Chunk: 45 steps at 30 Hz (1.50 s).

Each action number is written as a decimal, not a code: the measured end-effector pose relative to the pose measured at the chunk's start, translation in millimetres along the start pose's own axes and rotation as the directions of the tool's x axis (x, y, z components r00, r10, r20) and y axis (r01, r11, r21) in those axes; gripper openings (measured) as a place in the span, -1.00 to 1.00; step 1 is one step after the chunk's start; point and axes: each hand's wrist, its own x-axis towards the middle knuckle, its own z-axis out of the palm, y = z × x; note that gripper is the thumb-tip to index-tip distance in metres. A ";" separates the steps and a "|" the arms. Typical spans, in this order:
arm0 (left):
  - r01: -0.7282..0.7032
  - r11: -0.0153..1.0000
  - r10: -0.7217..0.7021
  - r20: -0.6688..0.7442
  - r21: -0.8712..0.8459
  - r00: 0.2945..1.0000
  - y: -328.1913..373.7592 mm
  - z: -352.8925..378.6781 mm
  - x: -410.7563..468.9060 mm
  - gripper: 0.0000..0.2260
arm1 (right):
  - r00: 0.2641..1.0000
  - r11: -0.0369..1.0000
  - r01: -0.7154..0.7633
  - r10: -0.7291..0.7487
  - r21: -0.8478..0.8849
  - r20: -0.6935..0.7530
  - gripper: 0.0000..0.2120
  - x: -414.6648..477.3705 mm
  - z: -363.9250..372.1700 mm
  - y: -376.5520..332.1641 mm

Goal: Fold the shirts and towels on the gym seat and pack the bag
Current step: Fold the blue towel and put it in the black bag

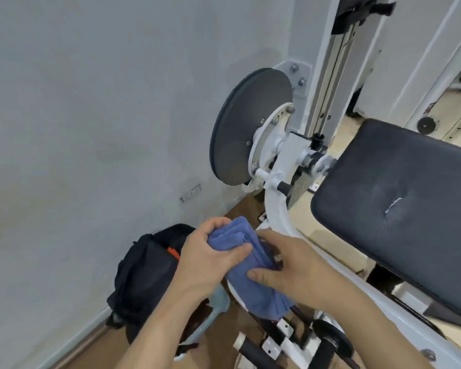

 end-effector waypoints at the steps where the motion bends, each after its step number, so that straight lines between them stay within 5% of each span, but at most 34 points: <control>1: 0.008 1.000 -0.009 -0.023 -0.011 1.000 -5.0 -3.1 -6.2 -0.69 | 0.997 1.000 -0.007 0.006 0.010 0.071 -0.60 2.7 5.7 5.0; 5: 0.086 0.991 -0.098 -0.118 -0.104 0.988 -34.5 -10.2 -33.9 -0.64 | 0.936 0.999 -0.001 -0.014 0.043 0.351 -0.52 7.8 28.0 19.3; 9: 0.204 0.956 -0.239 -0.153 -0.212 0.959 -73.5 -11.5 -54.2 -0.68 | 0.852 0.998 0.010 0.021 -0.057 0.524 -0.68 16.8 40.8 32.0; 13: 0.272 0.950 -0.287 -0.089 -0.151 0.954 -100.0 -8.6 -49.9 -0.63 | 0.855 0.990 0.062 0.014 -0.128 0.519 -0.71 43.5 62.0 49.7; 16: 0.313 0.945 -0.318 -0.047 -0.093 0.947 -119.3 -25.3 -28.7 -0.63 | 0.858 0.997 -0.053 0.015 0.059 0.513 -0.80 69.7 84.6 68.2; 19: 0.367 0.929 -0.369 -0.070 -0.039 0.927 -154.6 -59.0 9.9 -0.83 | 0.903 0.972 -0.194 0.125 0.131 0.412 -0.71 104.6 104.1 97.9; 21: 0.333 0.905 -0.308 -0.133 0.264 0.942 -192.0 -88.6 45.3 -0.80 | 0.907 0.882 -0.378 0.294 0.280 0.301 -0.65 131.6 116.1 119.8; 25: -0.009 0.520 -0.264 0.171 0.854 0.949 -278.2 -126.0 131.6 -0.60 | 0.758 0.466 -0.602 0.589 0.648 0.281 -0.57 190.3 145.5 163.5; 27: -0.246 0.288 -0.370 0.345 0.925 0.863 -313.0 -126.6 170.9 -0.70 | 0.719 0.375 -0.616 0.628 0.692 0.299 -0.60 216.1 163.6 186.0; 30: -0.462 0.115 -0.498 0.454 0.879 0.739 -356.2 -122.4 205.9 -0.82 | 0.676 0.328 -0.658 0.653 0.678 0.341 -0.57 252.6 189.3 211.8; 35: -0.559 0.151 -0.531 0.544 0.816 0.650 -395.1 -123.8 211.9 -0.73 | 0.635 0.227 -0.684 0.654 0.693 0.412 -0.60 309.4 234.2 240.9; 38: -0.605 0.161 -0.518 0.588 0.780 0.621 -397.5 -129.0 208.4 -0.66 | 0.515 0.044 -0.743 0.674 0.667 0.530 -0.68 323.4 269.2 249.7; 41: -0.622 0.170 -0.493 0.613 0.764 0.618 -393.5 -136.5 202.4 -0.83 | 0.383 -0.126 -0.797 0.650 0.590 0.656 -0.73 311.8 300.3 256.8; 45: -0.579 0.333 -0.300 0.665 0.744 0.683 -384.3 -157.9 195.0 -0.79 | 0.426 -0.046 -0.791 0.674 0.610 0.603 -0.66 292.1 320.6 269.3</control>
